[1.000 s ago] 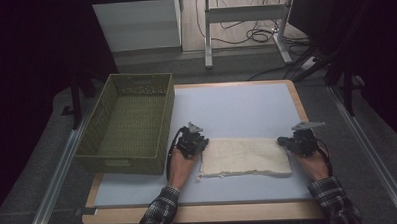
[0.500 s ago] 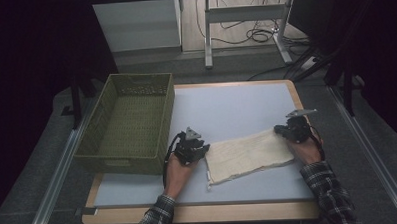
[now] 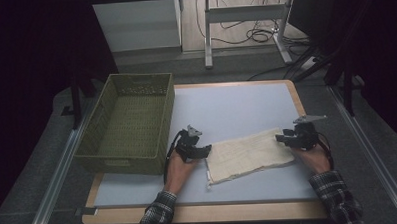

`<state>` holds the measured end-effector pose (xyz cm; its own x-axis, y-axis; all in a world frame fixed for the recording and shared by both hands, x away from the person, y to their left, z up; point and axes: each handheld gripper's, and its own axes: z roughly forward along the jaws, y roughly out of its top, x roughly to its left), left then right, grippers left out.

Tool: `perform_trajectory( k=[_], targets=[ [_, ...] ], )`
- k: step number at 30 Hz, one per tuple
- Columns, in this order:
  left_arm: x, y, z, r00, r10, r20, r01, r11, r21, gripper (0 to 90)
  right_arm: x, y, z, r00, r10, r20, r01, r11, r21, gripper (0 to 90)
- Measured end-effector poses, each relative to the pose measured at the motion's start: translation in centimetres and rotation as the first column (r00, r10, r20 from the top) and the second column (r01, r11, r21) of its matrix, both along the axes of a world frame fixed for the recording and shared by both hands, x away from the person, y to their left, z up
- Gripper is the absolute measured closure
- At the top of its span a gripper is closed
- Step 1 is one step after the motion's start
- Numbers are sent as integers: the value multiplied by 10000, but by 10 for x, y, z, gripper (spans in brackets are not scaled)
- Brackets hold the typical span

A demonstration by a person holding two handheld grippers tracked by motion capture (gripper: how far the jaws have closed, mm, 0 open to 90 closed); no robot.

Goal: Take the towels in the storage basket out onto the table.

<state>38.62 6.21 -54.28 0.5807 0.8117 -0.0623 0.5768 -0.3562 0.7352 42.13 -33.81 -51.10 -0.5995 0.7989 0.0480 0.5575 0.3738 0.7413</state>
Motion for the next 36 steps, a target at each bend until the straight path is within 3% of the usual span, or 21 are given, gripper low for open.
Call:
perform_trajectory(
  k=[10, 22, 28, 36],
  targets=[
    [0, 1, -1, 10000, 14, 18, -14, 10000, -49, 296, -28, -1, 10, 9998, 167, -139, -163, 9994, 293, 384],
    [0, 1, -1, 10000, 26, 26, -26, 10000, -85, 297, -59, 30, 8, 9927, 1209, -40, -1209, 9926, 109, 333],
    [0, 1, -1, 10000, 16, 40, -15, 10000, -72, 297, -70, 47, 10, 9860, 1664, 55, -1664, 9860, 68, 338],
    [0, 1, -1, 10000, -4, 48, 4, 10000, -63, 297, -80, 80, 4, 9666, 2562, -96, -2561, 9666, 68, 378]
  ],
)
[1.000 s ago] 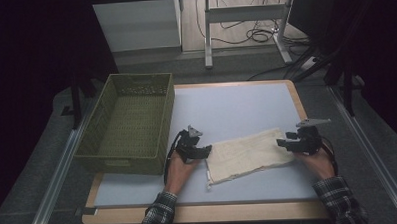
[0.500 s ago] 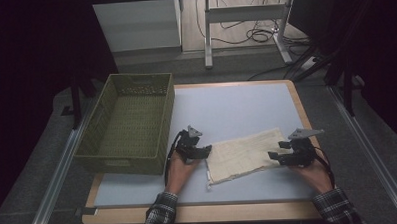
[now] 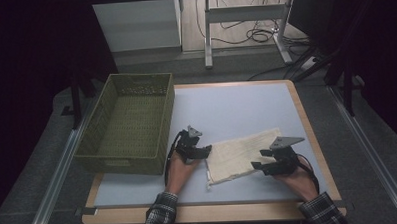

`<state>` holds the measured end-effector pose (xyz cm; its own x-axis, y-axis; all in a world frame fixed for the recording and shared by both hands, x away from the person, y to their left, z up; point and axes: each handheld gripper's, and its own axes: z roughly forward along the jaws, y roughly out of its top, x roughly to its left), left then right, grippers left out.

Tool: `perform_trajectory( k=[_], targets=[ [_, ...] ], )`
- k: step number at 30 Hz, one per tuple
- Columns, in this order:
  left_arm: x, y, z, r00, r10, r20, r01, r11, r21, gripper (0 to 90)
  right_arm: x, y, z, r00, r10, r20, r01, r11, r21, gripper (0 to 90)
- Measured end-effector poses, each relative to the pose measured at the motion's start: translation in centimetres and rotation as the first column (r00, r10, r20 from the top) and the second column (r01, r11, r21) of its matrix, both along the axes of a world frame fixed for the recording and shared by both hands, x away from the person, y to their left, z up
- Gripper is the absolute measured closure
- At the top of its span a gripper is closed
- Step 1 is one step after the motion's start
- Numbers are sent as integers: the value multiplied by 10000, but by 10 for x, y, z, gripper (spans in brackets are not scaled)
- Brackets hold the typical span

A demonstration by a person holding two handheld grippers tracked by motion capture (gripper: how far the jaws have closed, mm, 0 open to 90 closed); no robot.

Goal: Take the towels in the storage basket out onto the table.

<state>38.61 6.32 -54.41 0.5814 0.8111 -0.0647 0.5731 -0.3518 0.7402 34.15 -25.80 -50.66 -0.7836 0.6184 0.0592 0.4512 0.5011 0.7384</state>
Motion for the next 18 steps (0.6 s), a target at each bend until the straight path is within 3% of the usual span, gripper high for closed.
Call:
perform_trajectory(
  k=[10, 18],
  targets=[
    [0, 0, 0, 10000, 21, -20, -21, 10000, -15, 298, -11, 49, -8, 9934, 1116, -260, -1116, 9938, -8, 457],
    [0, 0, 0, 10000, 47, -41, -47, 10000, -30, 300, -23, 86, -11, 9773, 2065, -485, -2065, 9784, 38, 504]
  ],
)
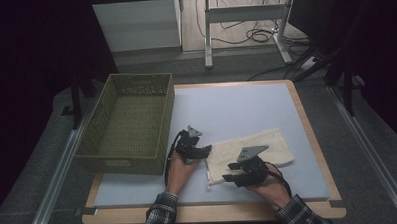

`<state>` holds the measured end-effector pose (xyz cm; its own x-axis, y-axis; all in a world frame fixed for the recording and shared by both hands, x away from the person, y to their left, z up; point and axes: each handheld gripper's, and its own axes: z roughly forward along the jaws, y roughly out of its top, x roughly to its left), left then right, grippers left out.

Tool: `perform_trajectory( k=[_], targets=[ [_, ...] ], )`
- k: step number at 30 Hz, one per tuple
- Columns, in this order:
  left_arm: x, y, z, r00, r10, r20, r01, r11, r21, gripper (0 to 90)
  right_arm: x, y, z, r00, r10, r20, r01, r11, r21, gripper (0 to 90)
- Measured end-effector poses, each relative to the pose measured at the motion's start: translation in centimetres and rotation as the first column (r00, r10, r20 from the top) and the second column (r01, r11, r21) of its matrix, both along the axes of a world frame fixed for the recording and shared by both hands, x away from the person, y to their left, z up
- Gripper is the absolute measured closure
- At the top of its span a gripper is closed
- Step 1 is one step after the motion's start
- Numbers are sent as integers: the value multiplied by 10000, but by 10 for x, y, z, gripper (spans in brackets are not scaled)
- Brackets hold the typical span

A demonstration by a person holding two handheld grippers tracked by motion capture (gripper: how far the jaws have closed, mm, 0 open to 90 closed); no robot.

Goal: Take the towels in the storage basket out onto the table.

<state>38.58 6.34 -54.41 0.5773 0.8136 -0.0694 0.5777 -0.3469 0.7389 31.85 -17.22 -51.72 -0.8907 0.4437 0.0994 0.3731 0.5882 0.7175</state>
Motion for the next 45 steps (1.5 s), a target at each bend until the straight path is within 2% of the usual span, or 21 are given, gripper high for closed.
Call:
perform_trajectory(
  k=[6, 12, 13, 16, 20, 21, 24, 28, 31, 33, 35, 37, 42, 45],
  targets=[
    [0, 0, 0, 10000, -27, 27, 27, 10000, 12, 301, -9, 29, -4, 9978, 641, -187, -642, 9979, -71, 530],
    [0, 0, 0, 10000, -23, 26, 23, 10000, 14, 303, -15, 48, -11, 9963, 834, 204, -823, 9953, -510, 534],
    [0, 0, 0, 10000, -3, 46, 2, 10000, 18, 305, -15, 49, -12, 9964, 796, 302, -778, 9954, -550, 562],
    [0, 1, 0, 9998, 173, 101, -173, 9998, -5, 344, -21, 51, -12, 9906, 827, 1093, -711, 9918, -1065, 655],
    [-1, 0, 0, 9996, 217, 191, -218, 9997, 55, 395, -21, 51, -11, 9897, 781, 1201, -632, 9904, -1233, 786],
    [-2, 0, 1, 9997, 84, 216, -85, 10000, 48, 420, -20, 51, -11, 9900, 776, 1177, -631, 9905, -1225, 815],
    [-4, -1, 1, 9985, -465, 305, 464, 9989, 45, 577, -16, 49, -11, 9943, 616, 873, -522, 9930, -1061, 845],
    [-4, -1, 1, 9960, -884, 141, 888, 9957, -255, 757, -13, 46, -12, 9967, 596, 553, -553, 9956, -758, 851],
    [-6, -1, 2, 9960, -858, 239, 864, 9959, -266, 855, -12, 46, -12, 9968, 609, 516, -571, 9957, -725, 853],
    [-6, 0, 2, 9968, -751, 280, 762, 9963, -396, 866, -12, 46, -11, 9964, 651, 550, -609, 9953, -749, 853],
    [-6, 3, 5, 9975, -603, 376, 635, 9937, -921, 870, -12, 45, -9, 9961, 664, 582, -625, 9957, -679, 853],
    [-6, 5, 10, 9976, -523, 445, 575, 9905, -1252, 871, -12, 44, -5, 9963, 621, 594, -593, 9971, -481, 853],
    [-5, 1, 28, 9954, -635, 713, 719, 9898, -1228, 870, -10, 36, 11, 9966, 528, 639, -527, 9986, -43, 853],
    [-3, -4, 36, 9936, -767, 835, 862, 9893, -1180, 867, -11, 31, 18, 9956, 460, 812, -469, 9988, 103, 852]
  ],
)
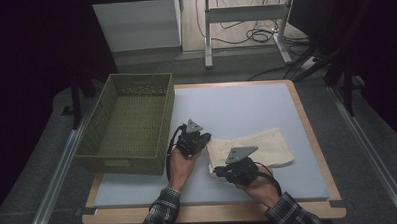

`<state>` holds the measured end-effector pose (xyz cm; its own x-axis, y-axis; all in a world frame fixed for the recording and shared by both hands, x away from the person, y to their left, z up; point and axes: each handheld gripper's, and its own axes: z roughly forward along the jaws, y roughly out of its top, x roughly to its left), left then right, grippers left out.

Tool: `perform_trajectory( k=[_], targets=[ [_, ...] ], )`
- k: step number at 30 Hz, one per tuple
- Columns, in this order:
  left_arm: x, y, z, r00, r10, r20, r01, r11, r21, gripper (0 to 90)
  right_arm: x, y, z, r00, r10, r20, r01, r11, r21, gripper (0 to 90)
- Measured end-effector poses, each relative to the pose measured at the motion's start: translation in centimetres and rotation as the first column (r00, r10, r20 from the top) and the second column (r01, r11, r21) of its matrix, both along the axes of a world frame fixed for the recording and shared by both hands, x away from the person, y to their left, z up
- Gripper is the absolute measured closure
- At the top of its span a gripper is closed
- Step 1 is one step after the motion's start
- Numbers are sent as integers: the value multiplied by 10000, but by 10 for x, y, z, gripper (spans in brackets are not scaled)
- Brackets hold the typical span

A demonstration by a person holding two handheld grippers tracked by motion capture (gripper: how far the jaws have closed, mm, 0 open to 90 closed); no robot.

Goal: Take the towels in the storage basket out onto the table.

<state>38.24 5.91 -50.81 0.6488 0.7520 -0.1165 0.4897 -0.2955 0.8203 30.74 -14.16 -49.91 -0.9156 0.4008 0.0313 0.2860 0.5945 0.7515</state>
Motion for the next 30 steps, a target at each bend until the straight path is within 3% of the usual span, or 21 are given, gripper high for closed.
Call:
perform_trajectory(
  k=[11, 22, 30],
  targets=[
    [15, -28, 13, 9994, -324, 152, 323, 9994, 81, 863, 6, -37, 17, 9963, -785, 351, 771, 9963, 385, 852],
    [32, -64, 15, 9969, -733, 279, 725, 9969, 313, 862, 16, -76, 15, 9860, -1663, -139, 1669, 9823, 854, 851],
    [42, -94, 18, 9929, -1097, 469, 1073, 9929, 508, 862, 17, -96, 16, 9780, -2081, -145, 2086, 9732, 965, 849]
  ],
)
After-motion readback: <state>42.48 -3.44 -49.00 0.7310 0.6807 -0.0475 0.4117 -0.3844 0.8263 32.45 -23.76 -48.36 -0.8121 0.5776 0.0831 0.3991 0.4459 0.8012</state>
